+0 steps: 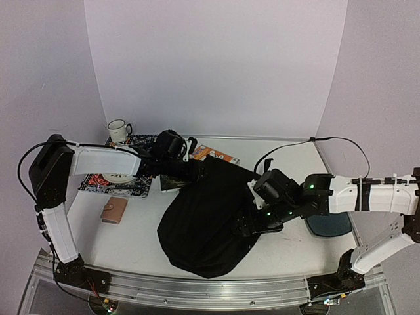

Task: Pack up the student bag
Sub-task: Adjust the student bag with the book.

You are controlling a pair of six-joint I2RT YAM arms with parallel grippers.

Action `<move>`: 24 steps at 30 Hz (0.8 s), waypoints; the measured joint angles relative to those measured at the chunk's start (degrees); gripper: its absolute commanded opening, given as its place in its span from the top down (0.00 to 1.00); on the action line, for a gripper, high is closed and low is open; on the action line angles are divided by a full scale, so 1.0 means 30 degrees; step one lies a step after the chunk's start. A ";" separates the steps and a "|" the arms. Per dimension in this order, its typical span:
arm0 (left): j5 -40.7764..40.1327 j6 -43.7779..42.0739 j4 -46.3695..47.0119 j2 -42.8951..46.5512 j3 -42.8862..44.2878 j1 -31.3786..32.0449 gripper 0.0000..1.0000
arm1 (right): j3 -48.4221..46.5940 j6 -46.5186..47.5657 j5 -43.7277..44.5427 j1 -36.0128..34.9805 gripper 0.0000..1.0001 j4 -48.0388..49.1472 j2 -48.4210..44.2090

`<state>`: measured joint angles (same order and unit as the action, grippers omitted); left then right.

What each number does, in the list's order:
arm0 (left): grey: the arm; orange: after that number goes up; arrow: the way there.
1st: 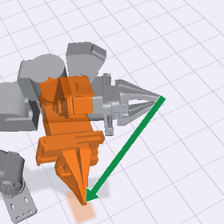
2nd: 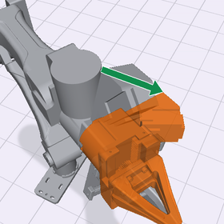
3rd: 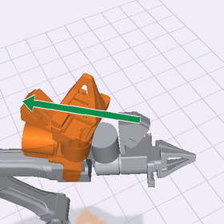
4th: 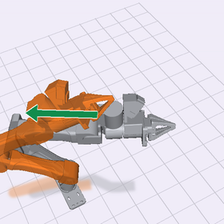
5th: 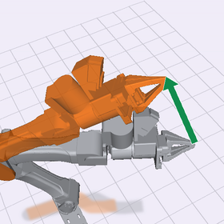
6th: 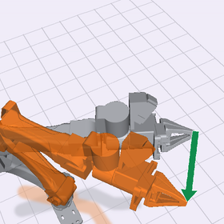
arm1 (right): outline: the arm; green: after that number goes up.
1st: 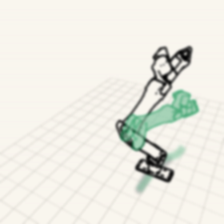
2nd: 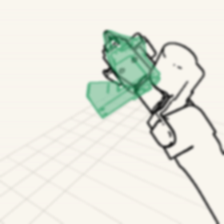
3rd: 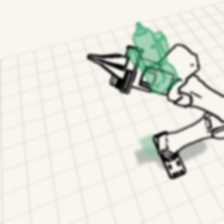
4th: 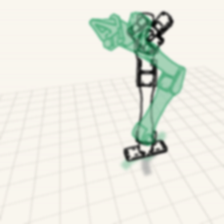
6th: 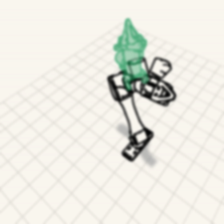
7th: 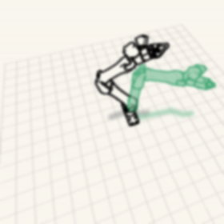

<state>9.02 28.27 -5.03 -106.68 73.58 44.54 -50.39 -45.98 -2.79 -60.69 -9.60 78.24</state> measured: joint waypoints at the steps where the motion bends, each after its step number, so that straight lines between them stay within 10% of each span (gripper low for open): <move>1: -0.0313 -0.0118 -0.0230 0.0465 -0.0358 0.0025 0.30 | -0.0230 0.0146 0.0233 0.0000 0.11 -0.0462 0.0000; 10: -0.2064 0.1117 -0.1625 0.5566 -0.4219 0.0172 0.23 | -0.2570 0.1795 0.2806 0.0476 0.03 -0.4247 -0.0007; 24: -0.1532 0.5747 -0.2849 0.9444 -1.1684 0.1753 0.21 | -0.4067 0.7841 -0.0117 1.0016 0.03 -0.1226 0.3666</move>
<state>4.43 45.51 -13.58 -78.35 38.53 49.80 -62.59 -22.45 -3.15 -30.64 -13.28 89.23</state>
